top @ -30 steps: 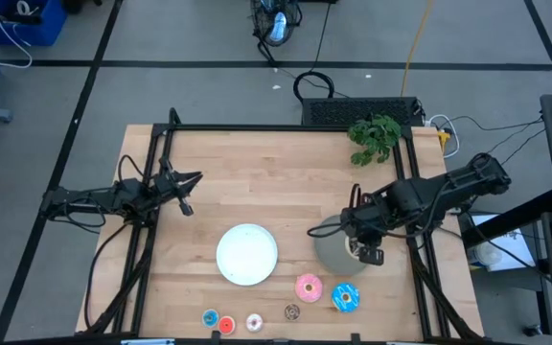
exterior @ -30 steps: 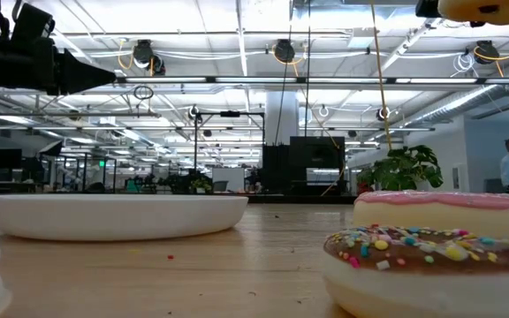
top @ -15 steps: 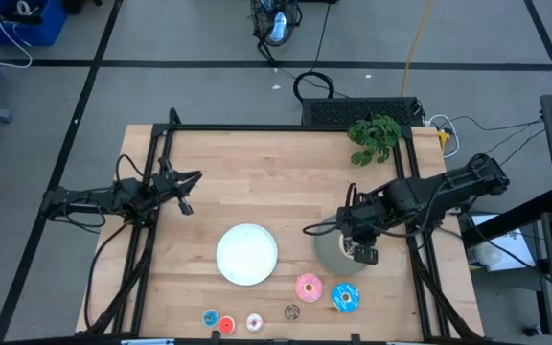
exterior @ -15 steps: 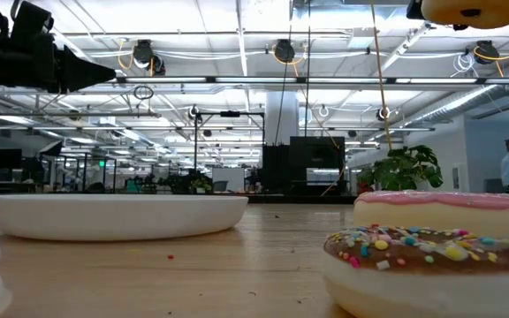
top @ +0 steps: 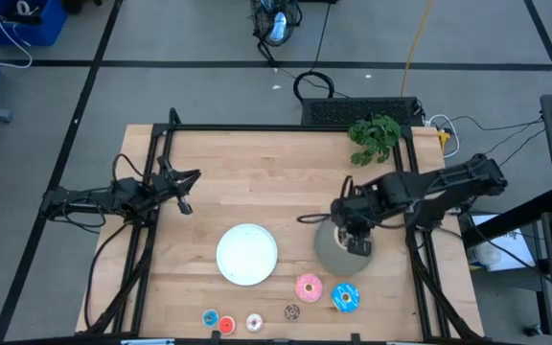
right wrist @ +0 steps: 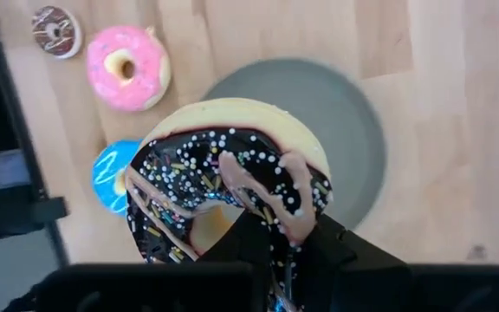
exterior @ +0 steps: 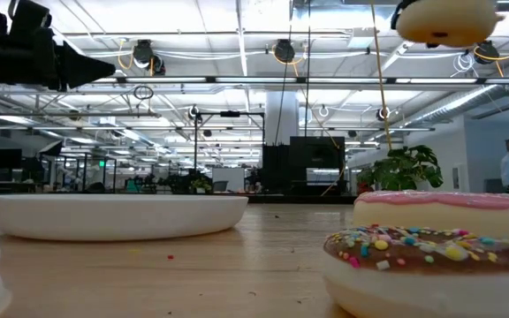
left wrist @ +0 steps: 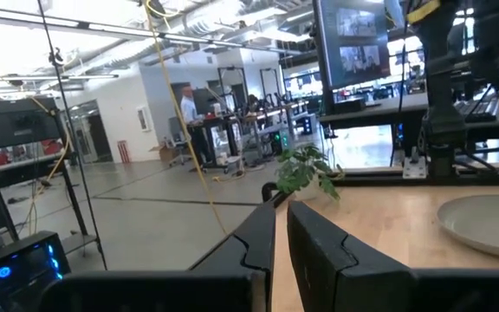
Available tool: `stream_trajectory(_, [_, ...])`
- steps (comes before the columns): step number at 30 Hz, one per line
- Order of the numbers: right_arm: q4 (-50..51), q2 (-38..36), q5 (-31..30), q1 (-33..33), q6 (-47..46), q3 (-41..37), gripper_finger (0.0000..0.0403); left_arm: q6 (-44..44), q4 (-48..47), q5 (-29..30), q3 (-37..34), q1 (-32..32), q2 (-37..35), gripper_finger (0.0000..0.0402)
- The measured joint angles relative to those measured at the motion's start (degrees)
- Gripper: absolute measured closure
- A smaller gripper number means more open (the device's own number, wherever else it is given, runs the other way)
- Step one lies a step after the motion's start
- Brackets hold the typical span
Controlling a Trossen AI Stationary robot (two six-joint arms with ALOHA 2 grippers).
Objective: Pick & Place donuts
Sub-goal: Put the large black donut on the gray plate
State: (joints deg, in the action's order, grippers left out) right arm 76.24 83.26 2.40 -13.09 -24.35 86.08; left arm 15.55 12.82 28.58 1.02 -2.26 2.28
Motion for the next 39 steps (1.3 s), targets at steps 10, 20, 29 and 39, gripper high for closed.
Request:
stream_trajectory(10, [-7.53,4.68,-2.15,9.26,12.56,-7.88,0.0382,0.26,0.37,-0.02,0.00,0.00,0.01,0.0360])
stream_trajectory(20, [-22.91,4.59,0.65,13.65,16.26,-23.83,0.0383,0.22,0.56,-0.02,0.00,0.00,0.02,0.0360])
stream_trajectory(29, [-28.95,4.62,0.82,13.89,13.26,-34.47,0.0383,0.15,0.76,-0.02,0.00,-0.02,0.02,0.0360])
stream_trajectory(39, [-30.10,4.60,0.88,13.88,12.97,-34.88,0.0381,0.02,0.77,-0.02,0.00,0.00,0.00,0.0360])
